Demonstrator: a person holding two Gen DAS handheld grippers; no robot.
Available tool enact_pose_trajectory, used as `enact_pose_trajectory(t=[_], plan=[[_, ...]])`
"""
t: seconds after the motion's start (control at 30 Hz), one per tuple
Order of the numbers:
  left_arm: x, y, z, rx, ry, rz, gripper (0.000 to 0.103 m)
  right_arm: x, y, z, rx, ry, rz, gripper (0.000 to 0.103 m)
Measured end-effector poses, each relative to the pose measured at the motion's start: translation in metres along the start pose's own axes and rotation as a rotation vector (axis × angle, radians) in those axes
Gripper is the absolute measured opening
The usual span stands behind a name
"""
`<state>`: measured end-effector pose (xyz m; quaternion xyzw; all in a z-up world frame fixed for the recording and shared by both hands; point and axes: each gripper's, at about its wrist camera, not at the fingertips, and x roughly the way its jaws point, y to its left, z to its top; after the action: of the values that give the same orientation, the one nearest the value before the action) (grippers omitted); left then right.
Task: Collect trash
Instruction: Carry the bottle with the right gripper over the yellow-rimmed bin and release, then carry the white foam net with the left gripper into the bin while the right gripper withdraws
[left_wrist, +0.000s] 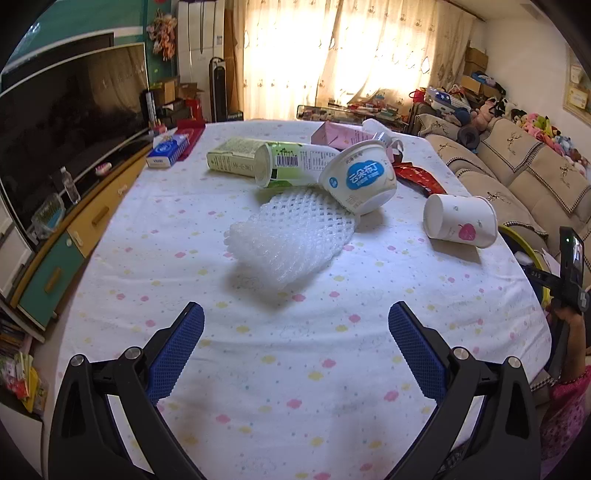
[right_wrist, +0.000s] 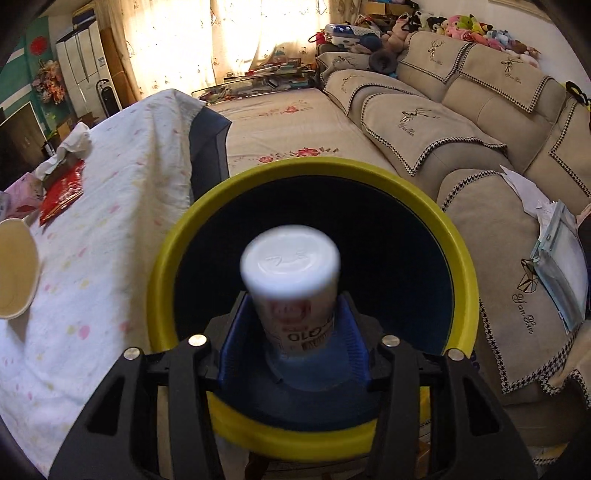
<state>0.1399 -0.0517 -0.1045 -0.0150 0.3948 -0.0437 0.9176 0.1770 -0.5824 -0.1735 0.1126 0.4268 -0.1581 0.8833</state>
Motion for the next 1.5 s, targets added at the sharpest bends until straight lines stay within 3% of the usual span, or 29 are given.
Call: enact_pose_trajectory(t=[0.27, 0.5, 0.73, 0.87, 0.9, 1.03, 1.27, 1.5], plan=[[0.044, 0.018, 0.022, -0.098, 0.09, -0.017, 0.098, -0.01, -0.004, 0.005, 0.024, -0.036, 0.022, 0.056], [0.075, 0.03, 0.042, -0.141, 0.117, -0.002, 0.098, -0.019, -0.003, 0.005, 0.018, -0.054, 0.02, 0.057], [0.09, 0.042, 0.05, -0.171, 0.106, -0.012, 0.058, -0.023, 0.001, 0.005, 0.011, -0.059, 0.02, 0.057], [0.087, 0.044, 0.05, -0.153, 0.065, -0.012, 0.018, -0.026, 0.003, 0.004, 0.006, -0.069, 0.021, 0.057], [0.086, 0.045, 0.052, -0.146, 0.053, -0.013, 0.014, -0.027, 0.004, 0.004, 0.005, -0.07, 0.023, 0.057], [0.066, 0.041, 0.052, -0.106, 0.002, 0.026, 0.014, -0.033, 0.006, 0.001, -0.006, -0.082, 0.028, 0.057], [0.009, 0.033, 0.042, -0.06, -0.041, 0.003, 0.014, -0.044, 0.003, -0.003, -0.009, -0.101, 0.034, 0.057], [-0.051, -0.01, 0.045, 0.054, -0.124, -0.106, 0.014, -0.069, -0.007, -0.002, 0.002, -0.153, 0.024, 0.057]])
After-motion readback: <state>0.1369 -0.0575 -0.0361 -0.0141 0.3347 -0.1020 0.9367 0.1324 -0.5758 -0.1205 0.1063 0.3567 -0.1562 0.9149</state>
